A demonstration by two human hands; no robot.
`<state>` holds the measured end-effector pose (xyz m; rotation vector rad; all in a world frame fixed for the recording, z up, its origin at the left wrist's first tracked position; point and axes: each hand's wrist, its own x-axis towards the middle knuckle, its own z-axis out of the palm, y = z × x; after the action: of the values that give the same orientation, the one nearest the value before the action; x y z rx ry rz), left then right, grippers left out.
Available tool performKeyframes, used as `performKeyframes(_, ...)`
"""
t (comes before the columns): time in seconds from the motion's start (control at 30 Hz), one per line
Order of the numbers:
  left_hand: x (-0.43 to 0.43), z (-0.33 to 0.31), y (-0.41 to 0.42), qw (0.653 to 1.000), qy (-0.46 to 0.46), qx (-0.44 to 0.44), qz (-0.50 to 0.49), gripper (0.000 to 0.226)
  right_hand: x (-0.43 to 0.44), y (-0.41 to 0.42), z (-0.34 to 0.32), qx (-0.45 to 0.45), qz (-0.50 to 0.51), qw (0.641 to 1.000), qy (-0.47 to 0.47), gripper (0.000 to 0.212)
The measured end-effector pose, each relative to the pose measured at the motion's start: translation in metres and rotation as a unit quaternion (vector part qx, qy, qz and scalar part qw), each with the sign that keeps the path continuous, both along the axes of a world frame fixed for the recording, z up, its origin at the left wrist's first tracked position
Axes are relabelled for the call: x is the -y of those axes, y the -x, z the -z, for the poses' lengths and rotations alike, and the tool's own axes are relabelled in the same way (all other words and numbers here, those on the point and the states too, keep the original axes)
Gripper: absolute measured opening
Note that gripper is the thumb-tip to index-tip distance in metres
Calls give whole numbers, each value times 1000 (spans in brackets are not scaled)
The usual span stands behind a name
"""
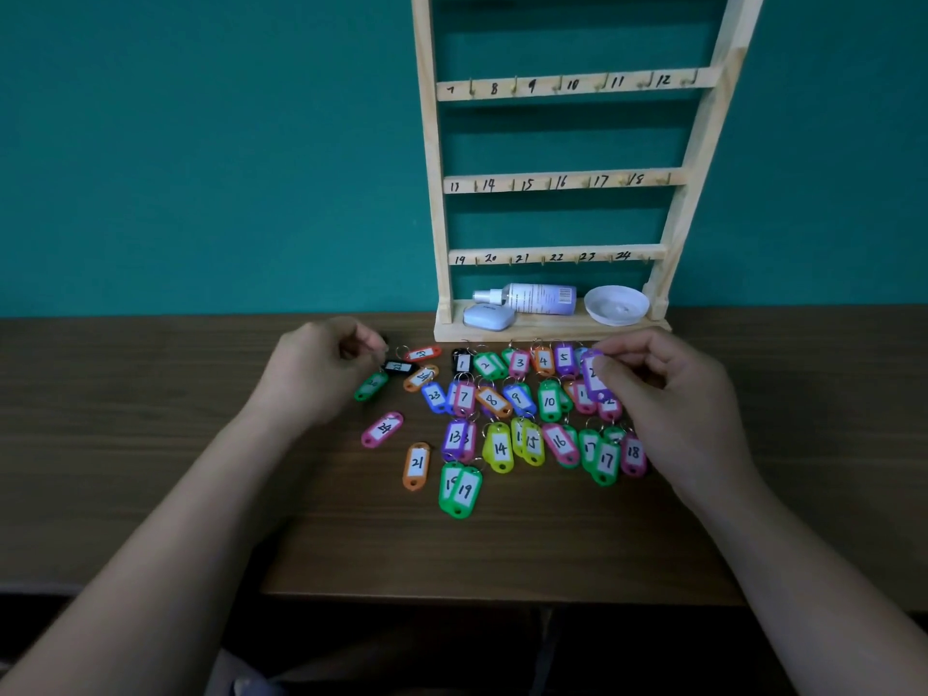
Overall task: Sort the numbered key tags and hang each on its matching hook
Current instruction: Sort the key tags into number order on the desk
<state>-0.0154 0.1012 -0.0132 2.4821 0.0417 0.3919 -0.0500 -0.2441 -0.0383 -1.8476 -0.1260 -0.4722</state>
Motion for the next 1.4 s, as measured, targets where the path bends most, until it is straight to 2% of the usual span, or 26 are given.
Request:
performKeyframes(0.23, -11, -3, 2, 995, -3, -89, 43, 7, -9, 7, -2, -19, -22, 998, 49, 14)
performKeyframes(0.37, -8, -7, 7, 987, -39, -139, 66, 7, -10, 9, -4, -23, -22, 998, 55, 12)
performKeyframes(0.57, -14, -9, 3, 998, -27, -38, -49, 15, -10, 9, -4, -19, -28, 998, 53, 10)
performKeyframes(0.73, -28, -2, -3, 996, -50, -70, -35, 21, -10, 9, -3, -9, -37, 998, 58, 11)
performKeyframes(0.9, -28, 2, -7, 992, -72, -108, -6, 10, -13, 6, -1, -7, -45, 997, 69, 12)
performKeyframes(0.97, -21, 4, -7, 990, -78, -118, 6, 12, -14, 6, 0, -3, -48, 997, 68, 14)
performKeyframes(1.23, -8, 3, -15, 983, -121, -138, -16, 14, -15, 7, 1, 1, -55, 996, 74, 17)
performKeyframes(1.4, -1, -4, -10, 979, -147, -139, -12, 16, -15, 9, -3, -16, -99, 994, 55, 26)
